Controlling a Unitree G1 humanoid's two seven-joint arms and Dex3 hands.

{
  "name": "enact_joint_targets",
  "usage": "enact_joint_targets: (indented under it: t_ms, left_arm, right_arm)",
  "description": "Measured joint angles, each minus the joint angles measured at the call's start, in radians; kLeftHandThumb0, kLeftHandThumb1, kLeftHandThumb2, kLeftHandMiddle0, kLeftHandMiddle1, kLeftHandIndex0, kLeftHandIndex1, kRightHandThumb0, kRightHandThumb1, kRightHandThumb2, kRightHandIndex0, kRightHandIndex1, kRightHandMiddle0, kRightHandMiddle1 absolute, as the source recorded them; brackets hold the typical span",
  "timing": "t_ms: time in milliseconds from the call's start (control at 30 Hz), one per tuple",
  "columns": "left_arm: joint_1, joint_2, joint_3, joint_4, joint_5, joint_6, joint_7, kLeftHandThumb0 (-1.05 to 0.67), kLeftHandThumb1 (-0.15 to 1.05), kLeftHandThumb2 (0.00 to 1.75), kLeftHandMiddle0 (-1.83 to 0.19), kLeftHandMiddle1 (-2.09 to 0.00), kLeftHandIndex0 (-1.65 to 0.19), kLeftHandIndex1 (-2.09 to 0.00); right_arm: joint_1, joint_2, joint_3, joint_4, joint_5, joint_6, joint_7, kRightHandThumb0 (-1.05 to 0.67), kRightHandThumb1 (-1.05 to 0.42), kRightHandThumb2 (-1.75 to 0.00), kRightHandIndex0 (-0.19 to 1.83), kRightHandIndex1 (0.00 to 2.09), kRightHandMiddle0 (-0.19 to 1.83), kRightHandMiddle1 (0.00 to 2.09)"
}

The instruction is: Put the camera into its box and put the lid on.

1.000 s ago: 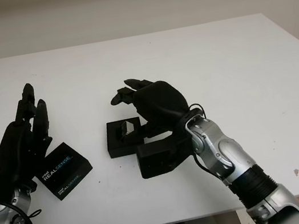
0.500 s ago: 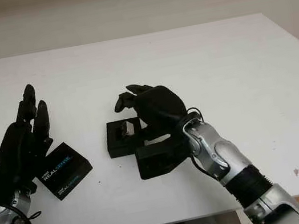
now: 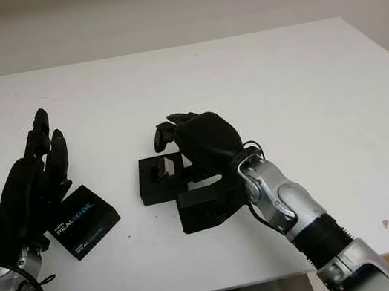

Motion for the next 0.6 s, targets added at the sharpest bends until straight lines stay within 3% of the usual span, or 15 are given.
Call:
enact_joint_targets:
  t_ms: [367,600]
  left_arm:
    - [0.000,0.000,0.001,0.000,-0.002,-0.002,0.001,-0.72,1.05,0.53,0.19,0.00,0.19,0.00]
    - [0.000,0.000,0.001,0.000,-0.002,-0.002,0.002,-0.72,1.05,0.54,0.19,0.00,0.19,0.00]
  right_arm:
    - [-0.015,-0.017,0.021,0.000,-0.042,0.001,0.018,-0.71,-1.03,-0.06,0.50,0.14,0.47,1.20]
    - [-0.017,-0.019,0.024,0.003,-0.038,-0.015,0.012,-0.53,-1.03,-0.06,0.55,0.18,0.51,1.37]
